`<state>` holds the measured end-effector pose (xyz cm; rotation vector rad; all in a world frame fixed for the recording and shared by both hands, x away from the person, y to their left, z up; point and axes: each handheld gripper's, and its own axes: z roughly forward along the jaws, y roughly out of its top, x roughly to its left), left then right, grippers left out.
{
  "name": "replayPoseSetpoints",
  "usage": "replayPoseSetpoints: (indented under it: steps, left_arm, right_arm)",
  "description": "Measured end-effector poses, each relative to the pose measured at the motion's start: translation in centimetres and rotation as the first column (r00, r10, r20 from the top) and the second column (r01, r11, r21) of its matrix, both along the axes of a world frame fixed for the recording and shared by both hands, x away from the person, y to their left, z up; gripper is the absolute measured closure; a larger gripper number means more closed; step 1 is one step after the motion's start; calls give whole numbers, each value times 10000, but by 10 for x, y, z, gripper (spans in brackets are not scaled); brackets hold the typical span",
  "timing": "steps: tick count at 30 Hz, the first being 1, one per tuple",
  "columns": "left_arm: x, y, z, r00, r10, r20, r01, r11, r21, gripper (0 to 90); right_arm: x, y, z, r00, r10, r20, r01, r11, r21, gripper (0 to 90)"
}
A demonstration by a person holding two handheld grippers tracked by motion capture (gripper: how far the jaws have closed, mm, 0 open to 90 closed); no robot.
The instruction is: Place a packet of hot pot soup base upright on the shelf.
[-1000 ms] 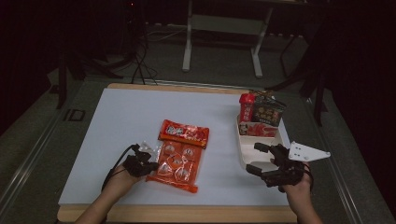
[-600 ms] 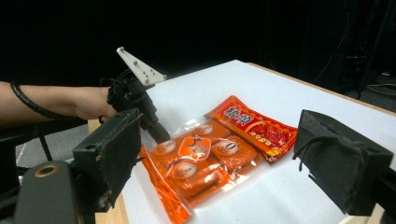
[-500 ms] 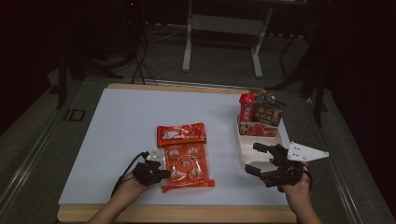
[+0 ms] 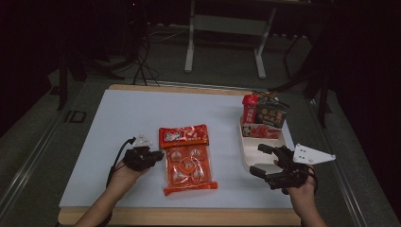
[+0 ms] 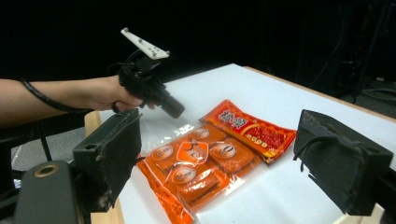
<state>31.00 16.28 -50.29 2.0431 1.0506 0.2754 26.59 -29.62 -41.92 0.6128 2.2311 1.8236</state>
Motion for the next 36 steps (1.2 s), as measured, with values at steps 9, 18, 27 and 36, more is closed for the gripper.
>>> replayPoseSetpoints:
  steps: [9,18,27,36]
  left_arm:
    - [29,7,-5,9975,632,317,-618,9972,-424,566]
    - [58,14,-13,9907,1344,201,-1336,9903,-368,357]
    - [80,11,-28,9876,1521,-383,-1542,9864,-568,324]
    - [91,7,-34,9827,1712,-713,-1754,9828,-573,461]
  right_arm:
    - [-2,3,0,9995,-1,313,11,9995,-303,143]
    - [-4,6,1,9991,-5,432,30,9983,-577,142]
    - [-6,6,0,9991,405,146,-399,9986,-360,123]
    - [-5,6,-1,9994,343,40,-341,9986,-408,125]
